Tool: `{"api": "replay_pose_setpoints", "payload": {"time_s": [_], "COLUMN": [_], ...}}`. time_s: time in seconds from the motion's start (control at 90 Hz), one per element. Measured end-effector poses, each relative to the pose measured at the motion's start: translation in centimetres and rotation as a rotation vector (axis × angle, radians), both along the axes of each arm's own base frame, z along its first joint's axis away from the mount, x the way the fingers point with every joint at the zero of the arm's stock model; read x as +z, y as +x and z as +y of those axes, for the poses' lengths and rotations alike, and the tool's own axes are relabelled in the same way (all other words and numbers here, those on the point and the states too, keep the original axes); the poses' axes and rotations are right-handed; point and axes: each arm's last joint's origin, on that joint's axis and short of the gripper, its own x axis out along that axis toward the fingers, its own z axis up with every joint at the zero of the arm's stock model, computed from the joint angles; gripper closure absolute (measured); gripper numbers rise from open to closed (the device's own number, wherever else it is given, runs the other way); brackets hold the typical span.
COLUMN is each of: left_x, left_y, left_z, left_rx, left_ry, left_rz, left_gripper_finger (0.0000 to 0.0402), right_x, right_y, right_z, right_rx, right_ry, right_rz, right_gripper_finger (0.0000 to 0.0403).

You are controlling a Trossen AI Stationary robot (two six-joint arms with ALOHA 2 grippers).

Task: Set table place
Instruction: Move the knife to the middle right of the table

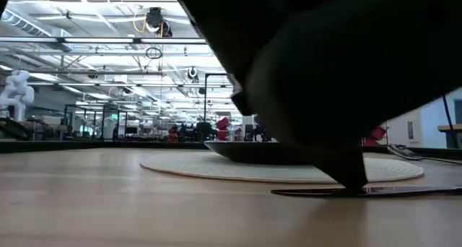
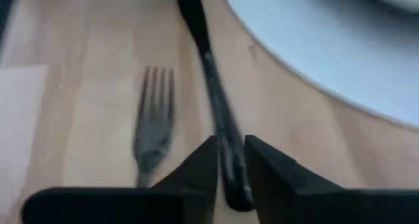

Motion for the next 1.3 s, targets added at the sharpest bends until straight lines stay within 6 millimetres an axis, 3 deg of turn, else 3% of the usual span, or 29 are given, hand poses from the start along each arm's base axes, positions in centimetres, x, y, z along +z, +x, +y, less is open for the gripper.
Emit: {"api": "replay_pose_setpoints", "payload": {"time_s": [0.122,0.389,0.6,1.044,1.3], "left_x": [0.0,0.0,0.0,0.0,0.1], "left_y": [-0.1,0.3,0.5,0.6,0.8], "left_z": [0.0,0.8,1.2,1.4,1.3], "left_rx": [0.011,0.049,0.086,0.112,0.116], "left_ry": [-0.009,-0.065,-0.109,-0.123,-0.130], "left_rz": [0.013,0.028,0.033,0.024,-0.002], "left_gripper_finger": [0.0401,0.0401,0.0401,0.0401,0.0401], "right_x": [-1.0,-2.9,-2.8,-4.8,-5.3], "right_y": [-0.2,-1.4,-1.5,-1.7,-1.7], "right_z": [-0.8,-3.1,-2.9,-3.4,-3.2], "right_rx": [0.006,0.040,0.132,0.134,0.112], "right_ry": [0.011,0.046,0.090,-0.057,-0.057], "right_rz": [-0.120,-0.192,-0.203,-0.156,-0.172], "right_gripper_finger": [0.0287,0.0247,0.0232,0.0254,0.0301]}}
